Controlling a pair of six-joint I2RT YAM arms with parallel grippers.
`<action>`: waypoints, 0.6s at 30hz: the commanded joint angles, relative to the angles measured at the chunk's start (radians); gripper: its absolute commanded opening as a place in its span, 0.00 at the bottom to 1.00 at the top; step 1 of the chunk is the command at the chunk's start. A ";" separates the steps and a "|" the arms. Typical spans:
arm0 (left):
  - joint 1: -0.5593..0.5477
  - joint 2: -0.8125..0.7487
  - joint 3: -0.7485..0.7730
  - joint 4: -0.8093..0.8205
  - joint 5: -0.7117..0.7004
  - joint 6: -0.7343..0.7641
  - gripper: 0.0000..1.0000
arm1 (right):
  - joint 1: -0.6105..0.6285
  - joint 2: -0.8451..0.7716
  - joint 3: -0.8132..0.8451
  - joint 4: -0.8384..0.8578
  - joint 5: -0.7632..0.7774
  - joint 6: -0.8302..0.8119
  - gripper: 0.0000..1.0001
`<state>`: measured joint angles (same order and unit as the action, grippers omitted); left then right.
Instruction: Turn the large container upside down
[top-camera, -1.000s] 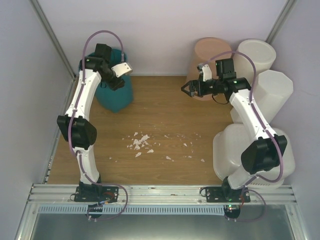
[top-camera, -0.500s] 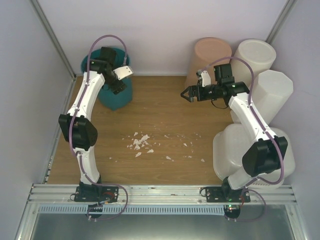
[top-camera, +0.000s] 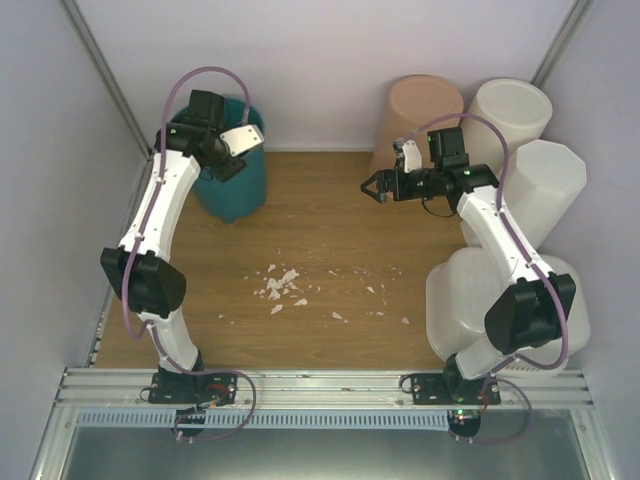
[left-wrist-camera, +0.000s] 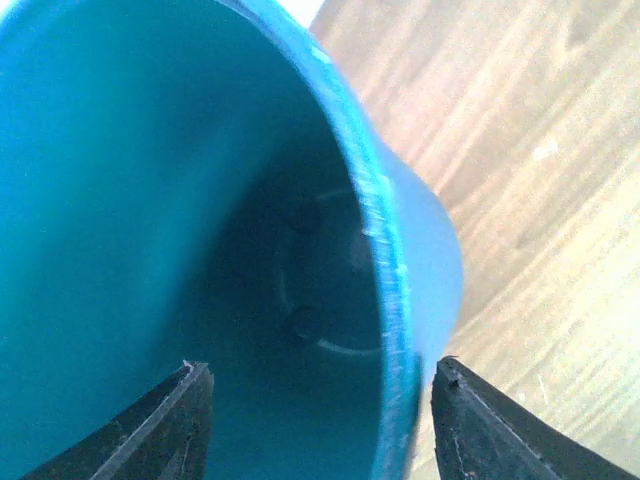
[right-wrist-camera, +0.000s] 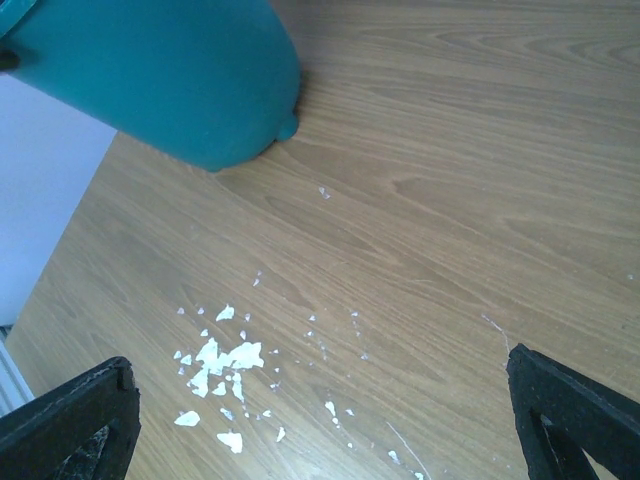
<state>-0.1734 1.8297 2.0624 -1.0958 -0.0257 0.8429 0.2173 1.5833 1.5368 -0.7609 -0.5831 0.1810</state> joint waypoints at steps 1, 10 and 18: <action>-0.003 0.058 -0.045 -0.073 0.037 0.019 0.57 | 0.010 -0.036 0.006 0.010 0.005 0.014 1.00; -0.003 0.134 0.026 -0.128 0.041 0.000 0.14 | 0.011 -0.055 -0.002 -0.007 0.032 0.008 1.00; -0.013 0.082 0.049 -0.100 0.035 -0.001 0.36 | 0.011 -0.045 0.006 0.000 0.024 0.012 1.00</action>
<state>-0.1772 1.9465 2.0846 -1.2186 0.0090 0.8360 0.2199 1.5482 1.5368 -0.7620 -0.5613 0.1890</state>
